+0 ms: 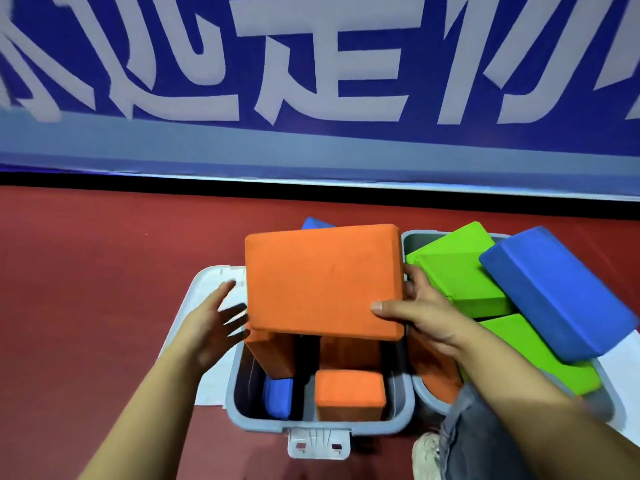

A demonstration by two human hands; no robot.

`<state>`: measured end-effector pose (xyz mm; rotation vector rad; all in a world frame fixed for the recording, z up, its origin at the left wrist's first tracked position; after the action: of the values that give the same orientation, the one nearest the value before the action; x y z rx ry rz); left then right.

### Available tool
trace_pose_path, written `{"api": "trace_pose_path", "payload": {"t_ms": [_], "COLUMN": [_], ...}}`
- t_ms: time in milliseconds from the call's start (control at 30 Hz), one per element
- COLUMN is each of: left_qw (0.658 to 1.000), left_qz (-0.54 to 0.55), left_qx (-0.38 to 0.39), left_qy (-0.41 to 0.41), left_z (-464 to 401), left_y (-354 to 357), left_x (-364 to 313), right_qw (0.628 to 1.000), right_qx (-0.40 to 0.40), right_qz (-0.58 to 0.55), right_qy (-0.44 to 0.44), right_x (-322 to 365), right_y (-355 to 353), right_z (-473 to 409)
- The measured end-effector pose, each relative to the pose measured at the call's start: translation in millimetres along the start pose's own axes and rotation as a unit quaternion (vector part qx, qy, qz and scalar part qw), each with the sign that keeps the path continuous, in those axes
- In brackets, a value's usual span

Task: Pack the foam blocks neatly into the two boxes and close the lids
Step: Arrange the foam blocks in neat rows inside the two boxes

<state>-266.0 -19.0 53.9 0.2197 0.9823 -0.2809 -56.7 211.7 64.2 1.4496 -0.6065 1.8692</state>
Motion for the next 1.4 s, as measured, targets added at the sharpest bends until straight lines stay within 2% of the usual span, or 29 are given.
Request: {"api": "trace_pose_path", "payload": {"t_ms": [67,167,300,400,567,700,800,1000,1133,1233,1333,1400], "left_qw": [0.992,0.952,0.92,0.876,0.849,0.879,0.892,0.861,0.86,0.864,0.864,0.862], "left_qz": [-0.077,-0.252,-0.36,-0.449,-0.473,-0.425,-0.402,-0.447,-0.425,-0.398,-0.387,-0.384], "left_qx": [-0.092,-0.172,-0.137,-0.138,-0.181,-0.159,-0.118,-0.014,0.015,0.068,0.126,0.137], "left_qy": [-0.026,0.021,0.07,0.111,0.15,0.148,0.172,0.241,0.281,0.301,0.297,0.303], "left_z": [-18.7,-31.6,-48.1,-63.8,-64.5,-60.0,-46.0,-14.3,3.8,12.7,15.3,12.8], "left_y": [-8.8,-6.1,19.6,31.9,43.4,37.5,32.1,24.8,21.3,26.3,46.1,59.9], "left_x": [17.4,32.6,51.2,70.7,67.3,52.5,38.7,19.4,4.9,1.1,8.1,12.3], "right_qw": [0.994,0.968,0.947,0.939,0.924,0.911,0.906,0.906,0.904,0.906,0.904,0.902], "right_qx": [-0.039,-0.103,-0.146,-0.154,-0.161,-0.186,-0.198,-0.203,-0.197,-0.203,-0.217,-0.229], "right_qz": [0.077,0.197,0.236,0.253,0.285,0.298,0.294,0.285,0.288,0.287,0.286,0.281], "right_qy": [-0.061,-0.114,-0.161,-0.173,-0.195,-0.217,-0.232,-0.239,-0.246,-0.238,-0.231,-0.232], "right_x": [5.5,12.5,21.3,23.8,26.9,28.7,32.1,38.7,40.1,41.4,41.6,41.6], "right_y": [-6.6,-18.8,-33.4,-41.0,-46.3,-48.6,-46.5,-40.2,-41.5,-47.9,-54.9,-59.6], "right_z": [-3.1,-11.3,-23.3,-29.4,-31.1,-36.7,-37.2,-31.6,-27.2,-25.8,-25.8,-25.4]}}
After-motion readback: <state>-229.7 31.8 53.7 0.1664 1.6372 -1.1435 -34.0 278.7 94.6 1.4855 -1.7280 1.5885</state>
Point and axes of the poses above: each hand's wrist, its own z-axis away from the middle knuckle, its own y-axis out of the palm, x = y × z, the point moved 5 cm from there along -z, towards the middle knuckle, and after that the axes turned 12 degrees about -x, right-handed, at the moved point
